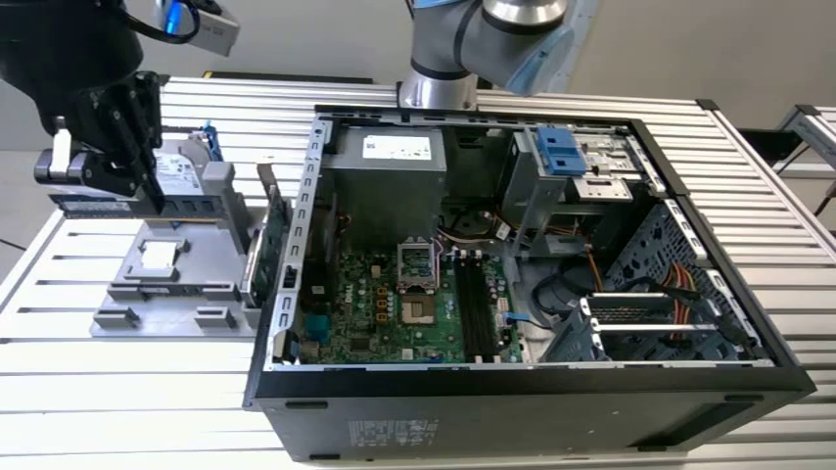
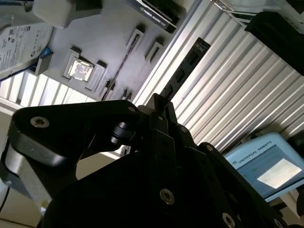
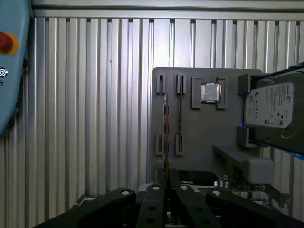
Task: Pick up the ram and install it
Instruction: 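Pick up the ram and move it above insertion slot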
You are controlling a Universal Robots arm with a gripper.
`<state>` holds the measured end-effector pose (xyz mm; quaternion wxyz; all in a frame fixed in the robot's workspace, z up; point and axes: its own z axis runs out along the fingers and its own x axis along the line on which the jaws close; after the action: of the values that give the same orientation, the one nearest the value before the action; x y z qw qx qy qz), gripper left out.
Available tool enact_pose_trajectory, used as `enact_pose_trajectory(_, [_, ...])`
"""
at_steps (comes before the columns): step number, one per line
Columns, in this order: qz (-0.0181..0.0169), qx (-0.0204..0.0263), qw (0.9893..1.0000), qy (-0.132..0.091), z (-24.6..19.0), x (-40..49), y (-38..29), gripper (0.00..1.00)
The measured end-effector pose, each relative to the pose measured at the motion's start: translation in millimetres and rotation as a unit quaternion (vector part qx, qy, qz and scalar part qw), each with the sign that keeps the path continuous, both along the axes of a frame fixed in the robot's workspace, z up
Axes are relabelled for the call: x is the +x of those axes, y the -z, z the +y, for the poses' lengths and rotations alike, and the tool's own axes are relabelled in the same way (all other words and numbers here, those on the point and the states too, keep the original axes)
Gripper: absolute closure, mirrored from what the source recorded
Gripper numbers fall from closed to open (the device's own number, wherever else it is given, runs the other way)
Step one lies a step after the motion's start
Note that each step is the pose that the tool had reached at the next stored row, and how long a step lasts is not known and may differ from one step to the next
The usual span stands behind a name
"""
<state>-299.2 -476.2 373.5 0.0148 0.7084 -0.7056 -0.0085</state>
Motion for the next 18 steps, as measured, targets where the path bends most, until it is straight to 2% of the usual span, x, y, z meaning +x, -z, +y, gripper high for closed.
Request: enact_pose_trajectory(18, [0.0000,0.0000,1.0000,-0.002,0.0,28.2,-0.1,1.00])
